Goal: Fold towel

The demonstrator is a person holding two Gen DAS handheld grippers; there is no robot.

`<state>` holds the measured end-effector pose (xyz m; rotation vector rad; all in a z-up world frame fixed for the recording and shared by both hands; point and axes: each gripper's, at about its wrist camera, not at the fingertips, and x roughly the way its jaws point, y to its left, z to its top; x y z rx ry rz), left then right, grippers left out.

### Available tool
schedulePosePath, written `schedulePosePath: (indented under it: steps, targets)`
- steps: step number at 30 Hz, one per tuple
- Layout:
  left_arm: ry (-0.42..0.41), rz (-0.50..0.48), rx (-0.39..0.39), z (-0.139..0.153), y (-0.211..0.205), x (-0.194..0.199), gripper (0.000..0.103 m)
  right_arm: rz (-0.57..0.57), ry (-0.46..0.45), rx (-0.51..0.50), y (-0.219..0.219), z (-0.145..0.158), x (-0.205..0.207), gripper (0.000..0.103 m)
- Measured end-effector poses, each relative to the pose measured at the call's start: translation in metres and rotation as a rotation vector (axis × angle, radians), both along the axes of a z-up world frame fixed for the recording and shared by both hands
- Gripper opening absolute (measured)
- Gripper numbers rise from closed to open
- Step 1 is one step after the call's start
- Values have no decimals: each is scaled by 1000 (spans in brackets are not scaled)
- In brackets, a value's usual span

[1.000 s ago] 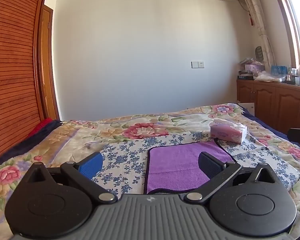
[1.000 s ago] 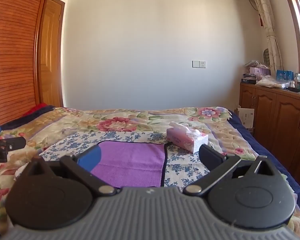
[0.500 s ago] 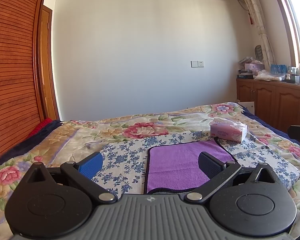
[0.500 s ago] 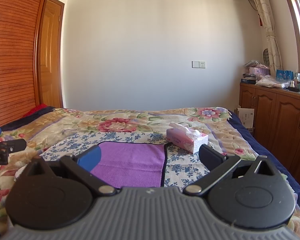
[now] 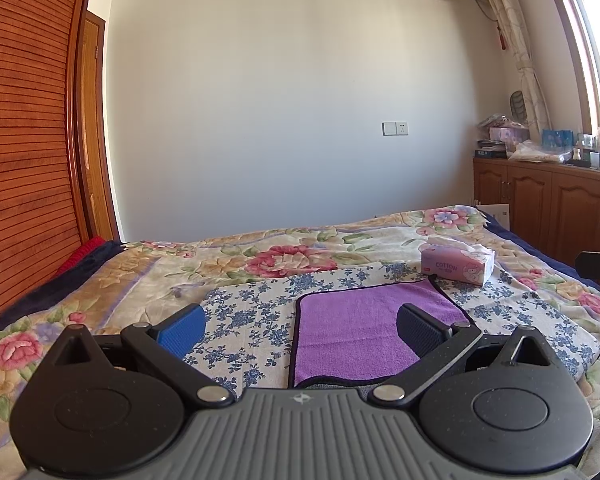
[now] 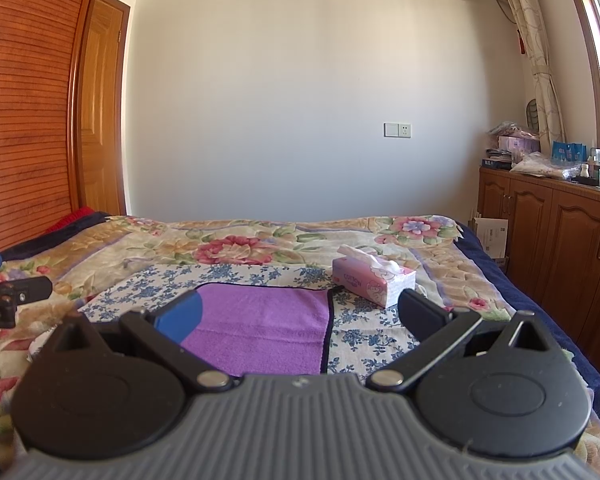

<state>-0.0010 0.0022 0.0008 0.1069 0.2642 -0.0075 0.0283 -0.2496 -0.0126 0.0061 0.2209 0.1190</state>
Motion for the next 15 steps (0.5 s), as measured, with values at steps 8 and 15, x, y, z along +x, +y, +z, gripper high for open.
schedulePosePath:
  steps: [8, 15]
  targets:
    - [2, 1, -2, 1, 1, 0, 103, 0, -1, 0, 0, 0, 0, 103]
    - [0, 1, -2, 0, 1, 0, 103, 0, -1, -1, 0, 0, 0, 103]
